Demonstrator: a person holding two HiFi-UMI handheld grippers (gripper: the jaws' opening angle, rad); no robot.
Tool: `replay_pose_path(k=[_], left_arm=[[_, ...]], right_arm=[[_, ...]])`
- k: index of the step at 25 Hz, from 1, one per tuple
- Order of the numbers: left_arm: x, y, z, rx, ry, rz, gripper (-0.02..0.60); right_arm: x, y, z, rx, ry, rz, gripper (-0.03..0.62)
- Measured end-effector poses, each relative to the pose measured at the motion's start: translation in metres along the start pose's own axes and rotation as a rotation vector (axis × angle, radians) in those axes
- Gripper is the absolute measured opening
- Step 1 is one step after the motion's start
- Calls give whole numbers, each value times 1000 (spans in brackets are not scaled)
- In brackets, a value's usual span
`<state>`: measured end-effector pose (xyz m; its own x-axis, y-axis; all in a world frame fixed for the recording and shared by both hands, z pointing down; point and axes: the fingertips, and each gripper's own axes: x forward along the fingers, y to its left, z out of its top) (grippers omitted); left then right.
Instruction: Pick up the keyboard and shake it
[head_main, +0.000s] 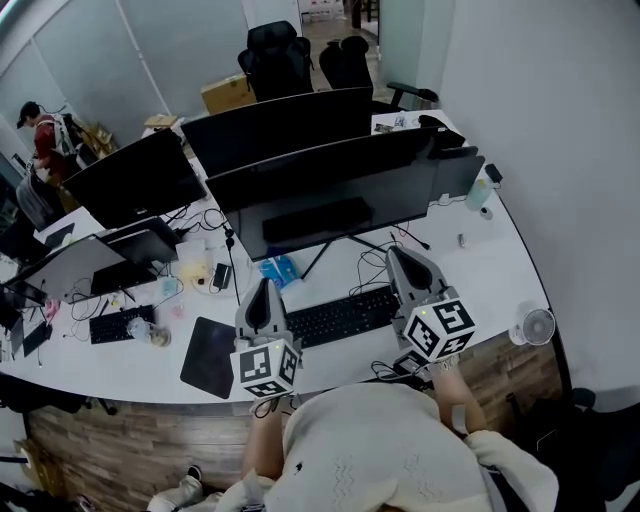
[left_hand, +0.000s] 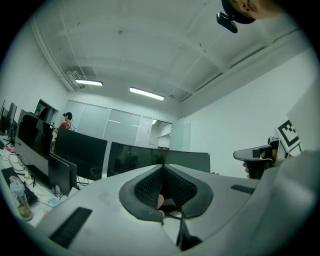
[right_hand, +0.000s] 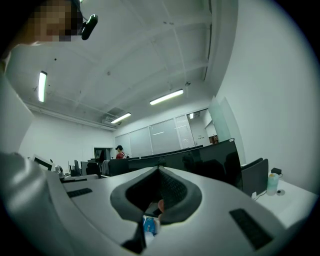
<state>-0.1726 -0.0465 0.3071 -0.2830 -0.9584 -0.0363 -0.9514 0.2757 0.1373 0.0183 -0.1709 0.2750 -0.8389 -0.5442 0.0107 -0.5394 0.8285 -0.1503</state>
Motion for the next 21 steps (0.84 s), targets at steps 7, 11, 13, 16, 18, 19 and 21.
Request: replay_pose_path(k=[7, 11, 13, 16, 18, 19, 21], left_arm=[[-3, 4, -11, -11, 24, 12, 20], [-3, 6, -14, -13, 29, 14, 20], [-3, 7, -15, -12, 31, 13, 20], [-3, 8, -17, -17, 35, 12, 20], [-2, 9, -17, -21, 39, 12, 20], [-2, 9, -17, -23, 40, 12, 20], [-2, 10, -17, -25, 42, 11, 21]], right_arm=[[-1, -1, -15, 14, 28, -9, 0], [1, 1, -18, 15, 35, -4, 0], [2, 1, -17, 17, 34, 0, 0], [4, 3, -18, 21, 37, 5, 0], [5, 6, -20, 22, 41, 10, 0], [6, 7, -20, 22, 43, 13, 0], [8, 10, -21, 22, 47, 18, 0]])
